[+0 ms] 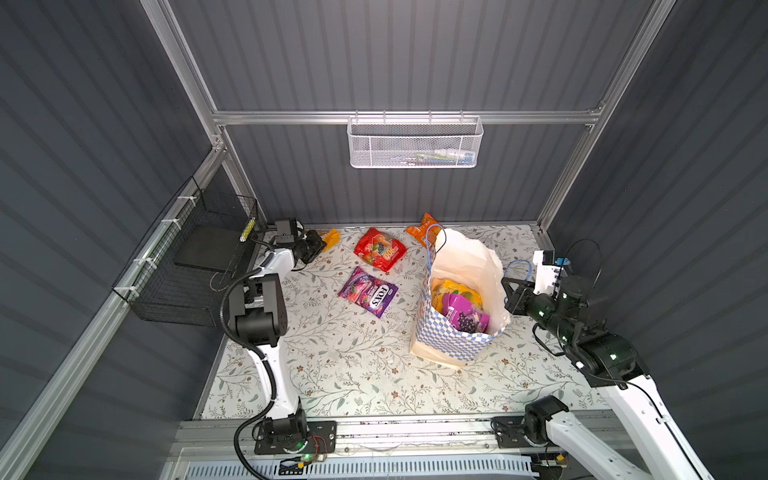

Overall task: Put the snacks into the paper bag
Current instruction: 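Grasp the yellow mango bag with the left gripper and lift it, then carry the yellow mango bag above the paper bag with the left gripper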

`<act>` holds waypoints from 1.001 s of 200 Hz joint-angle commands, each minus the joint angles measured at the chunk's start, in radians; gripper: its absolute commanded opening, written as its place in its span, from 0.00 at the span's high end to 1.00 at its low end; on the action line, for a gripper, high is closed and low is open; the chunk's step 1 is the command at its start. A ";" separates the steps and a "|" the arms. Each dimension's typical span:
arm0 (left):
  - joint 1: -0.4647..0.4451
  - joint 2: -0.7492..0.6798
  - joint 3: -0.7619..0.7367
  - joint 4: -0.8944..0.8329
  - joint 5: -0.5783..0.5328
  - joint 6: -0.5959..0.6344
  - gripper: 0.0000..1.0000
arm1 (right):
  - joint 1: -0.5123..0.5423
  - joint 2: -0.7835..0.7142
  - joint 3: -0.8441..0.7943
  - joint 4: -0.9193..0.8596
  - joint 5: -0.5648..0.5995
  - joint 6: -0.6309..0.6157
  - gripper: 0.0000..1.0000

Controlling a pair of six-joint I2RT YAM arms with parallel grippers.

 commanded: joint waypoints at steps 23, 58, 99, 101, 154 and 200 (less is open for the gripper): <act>-0.065 -0.218 -0.112 0.054 -0.033 0.008 1.00 | -0.004 -0.006 -0.008 0.002 0.012 -0.018 1.00; -0.112 -0.407 -0.258 0.076 -0.071 0.025 1.00 | -0.003 -0.007 -0.006 0.002 0.008 -0.019 1.00; -0.158 -0.604 -0.359 0.033 -0.095 0.045 1.00 | -0.003 -0.007 -0.008 0.002 0.007 -0.016 1.00; -0.162 -0.614 -0.363 0.030 -0.094 0.046 1.00 | -0.003 -0.007 -0.008 0.002 0.007 -0.017 1.00; -0.272 -0.852 -0.367 -0.072 -0.142 0.066 1.00 | -0.003 -0.006 -0.009 0.006 -0.002 -0.016 1.00; -0.400 -0.960 -0.246 -0.105 -0.152 0.052 1.00 | -0.003 -0.010 -0.011 0.012 -0.009 -0.018 1.00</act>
